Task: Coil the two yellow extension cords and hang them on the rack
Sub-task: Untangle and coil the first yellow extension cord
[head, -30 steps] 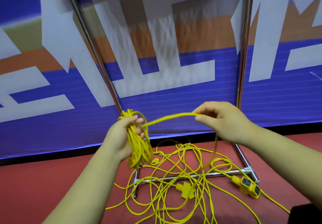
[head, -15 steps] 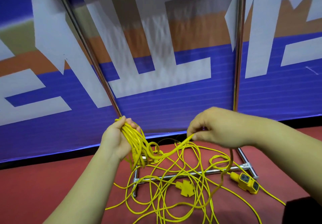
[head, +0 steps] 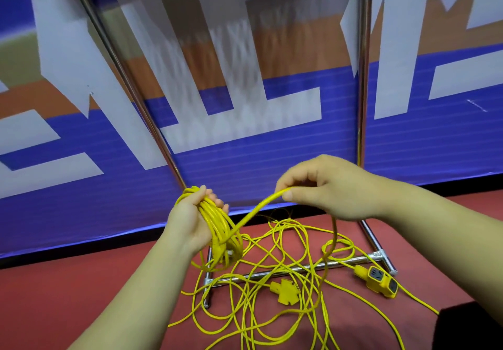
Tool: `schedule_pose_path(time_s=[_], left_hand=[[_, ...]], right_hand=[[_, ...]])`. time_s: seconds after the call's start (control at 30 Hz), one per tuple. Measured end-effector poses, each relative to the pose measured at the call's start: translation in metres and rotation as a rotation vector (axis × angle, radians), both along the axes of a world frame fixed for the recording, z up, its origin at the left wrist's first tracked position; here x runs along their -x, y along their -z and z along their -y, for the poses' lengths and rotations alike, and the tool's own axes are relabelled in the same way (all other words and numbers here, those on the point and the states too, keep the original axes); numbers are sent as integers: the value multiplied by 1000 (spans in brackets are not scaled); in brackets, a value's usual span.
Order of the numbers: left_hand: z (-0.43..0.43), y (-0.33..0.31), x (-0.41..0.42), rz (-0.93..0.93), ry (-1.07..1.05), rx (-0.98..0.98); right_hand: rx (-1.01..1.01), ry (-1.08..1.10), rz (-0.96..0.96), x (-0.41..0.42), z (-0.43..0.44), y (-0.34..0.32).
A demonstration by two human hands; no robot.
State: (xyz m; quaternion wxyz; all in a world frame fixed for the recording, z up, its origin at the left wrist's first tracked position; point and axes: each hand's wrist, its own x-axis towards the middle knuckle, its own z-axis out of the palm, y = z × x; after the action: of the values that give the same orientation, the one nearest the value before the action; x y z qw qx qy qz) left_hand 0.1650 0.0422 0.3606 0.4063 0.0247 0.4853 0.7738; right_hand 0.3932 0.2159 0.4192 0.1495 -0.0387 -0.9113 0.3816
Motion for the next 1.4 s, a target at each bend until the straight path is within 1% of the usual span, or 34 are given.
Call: schedule_pose_path(time_s=[0.13,0.27,0.4,0.5,0.6,0.7,0.83,0.93,1.0,1.1,1.27,1.33,1.4], left_hand=[[-8,-5,-32,-104,243,90],[-13,-10,-59,-134,476,71],[-13,-16,-69,-159,662,3],[-10,-17,-74,-240,753,-10],[-9,-23,-82,-320,757,14],[-7,-35,-85,-315,741,3],[-3,-48,-82,-274,753,-34],[3,-55,-79,-311,778,-65],[6,-59,-76,-316,773,-101],[11,-67,-68,-254,724,-178],[20,-74,-49,-178,722,-392],[22,-74,-43,-151,662,-477],[24,-73,-37,-172,550,-483]], right_hand=[[192,143,-186,3,-3,1],[369,275,-275,7,-10,4],[421,368,-328,9,-19,8],[437,424,-361,9,-27,12],[423,492,-336,11,-40,20],[427,528,-272,14,-49,30],[469,455,-195,20,-47,34],[490,362,-141,21,-48,35],[535,296,-98,20,-48,37],[677,208,-48,18,-51,41],[742,151,29,16,-58,47],[784,130,75,14,-57,52],[809,113,119,13,-55,58]])
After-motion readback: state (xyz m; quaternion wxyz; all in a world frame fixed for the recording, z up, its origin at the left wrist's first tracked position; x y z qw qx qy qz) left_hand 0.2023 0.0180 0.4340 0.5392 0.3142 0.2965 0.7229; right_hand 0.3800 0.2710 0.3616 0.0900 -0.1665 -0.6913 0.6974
